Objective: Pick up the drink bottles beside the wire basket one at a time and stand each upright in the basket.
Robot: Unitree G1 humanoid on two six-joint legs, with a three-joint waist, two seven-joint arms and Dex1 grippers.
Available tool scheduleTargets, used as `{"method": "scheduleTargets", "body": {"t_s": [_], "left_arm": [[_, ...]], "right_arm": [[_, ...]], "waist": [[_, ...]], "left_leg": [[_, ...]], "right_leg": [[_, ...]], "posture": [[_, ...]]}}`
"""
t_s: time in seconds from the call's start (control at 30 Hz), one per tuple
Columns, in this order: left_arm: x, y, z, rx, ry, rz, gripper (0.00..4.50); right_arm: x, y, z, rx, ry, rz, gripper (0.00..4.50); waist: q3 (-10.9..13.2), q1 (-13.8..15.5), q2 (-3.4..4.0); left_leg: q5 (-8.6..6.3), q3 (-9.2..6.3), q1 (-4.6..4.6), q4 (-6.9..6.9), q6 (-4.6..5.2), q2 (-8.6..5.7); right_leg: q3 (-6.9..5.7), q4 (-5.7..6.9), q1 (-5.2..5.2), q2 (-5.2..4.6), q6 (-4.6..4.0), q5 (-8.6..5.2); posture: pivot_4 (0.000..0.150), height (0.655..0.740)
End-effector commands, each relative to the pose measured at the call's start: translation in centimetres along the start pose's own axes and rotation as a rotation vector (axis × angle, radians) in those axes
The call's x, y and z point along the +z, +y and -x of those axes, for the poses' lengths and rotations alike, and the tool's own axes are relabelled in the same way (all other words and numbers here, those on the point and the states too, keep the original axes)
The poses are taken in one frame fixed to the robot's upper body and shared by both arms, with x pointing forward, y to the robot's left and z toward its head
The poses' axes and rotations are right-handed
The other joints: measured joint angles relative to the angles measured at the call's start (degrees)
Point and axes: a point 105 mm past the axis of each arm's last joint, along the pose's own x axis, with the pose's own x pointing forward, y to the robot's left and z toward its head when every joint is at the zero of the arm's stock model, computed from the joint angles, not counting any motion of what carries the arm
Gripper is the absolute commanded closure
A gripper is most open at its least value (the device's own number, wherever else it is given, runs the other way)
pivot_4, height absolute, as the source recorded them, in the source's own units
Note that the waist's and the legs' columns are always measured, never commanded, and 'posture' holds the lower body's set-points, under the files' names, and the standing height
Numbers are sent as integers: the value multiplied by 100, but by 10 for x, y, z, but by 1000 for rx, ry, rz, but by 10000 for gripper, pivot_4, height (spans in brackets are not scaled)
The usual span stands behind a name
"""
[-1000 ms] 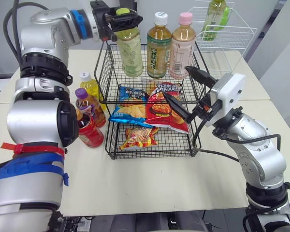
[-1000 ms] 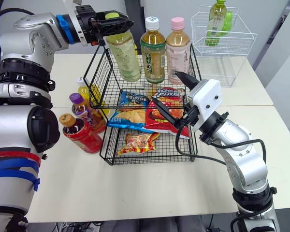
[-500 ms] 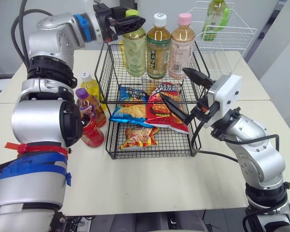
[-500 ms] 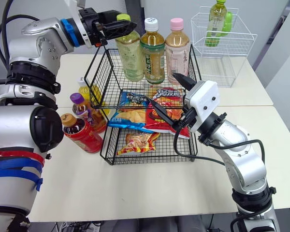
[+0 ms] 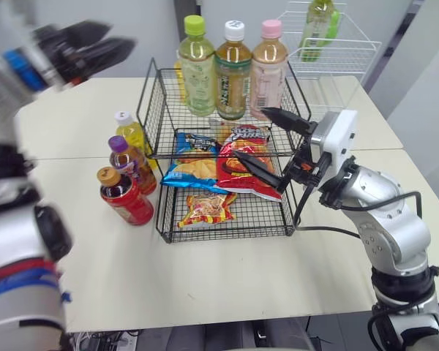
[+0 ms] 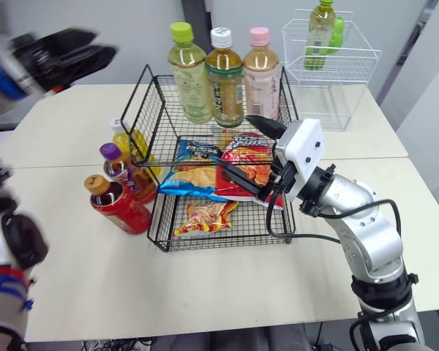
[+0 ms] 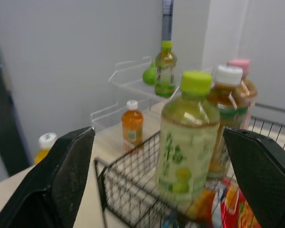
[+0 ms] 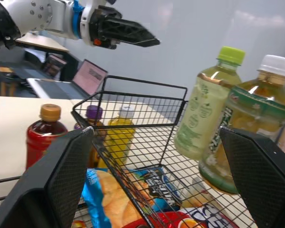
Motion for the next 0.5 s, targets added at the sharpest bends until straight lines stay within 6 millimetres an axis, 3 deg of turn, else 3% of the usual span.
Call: {"method": "scheduleTargets", "body": {"t_s": [0.03,0.17,0.33,0.5], "left_arm": [[11,-18,41,44,25,-33,398],[-16,-37,95,168,131,19,398],[-67,-80,156,313,315,75,398],[-96,-121,181,342,430,132,398]], "right_arm": [[10,12,-5,177,-50,-21,0],[7,16,-10,309,-55,-49,0],[3,17,-11,396,-64,-73,0],[-1,24,-12,479,-57,-107,0]], "waist": [[0,2,0],[1,13,1],[0,84,0],[-3,229,-5]], "left_leg": [[0,-2,3,0,0,2],[0,-1,15,1,0,5],[-1,10,28,0,-1,7],[-1,13,39,1,-2,17]], "right_leg": [[-4,0,3,1,0,0],[-4,-2,11,2,0,-1],[3,-6,17,-2,-4,-4],[1,-9,26,2,-6,-12]], "posture": [[1500,7400],[1500,7400],[1500,7400],[1500,7400]]}}
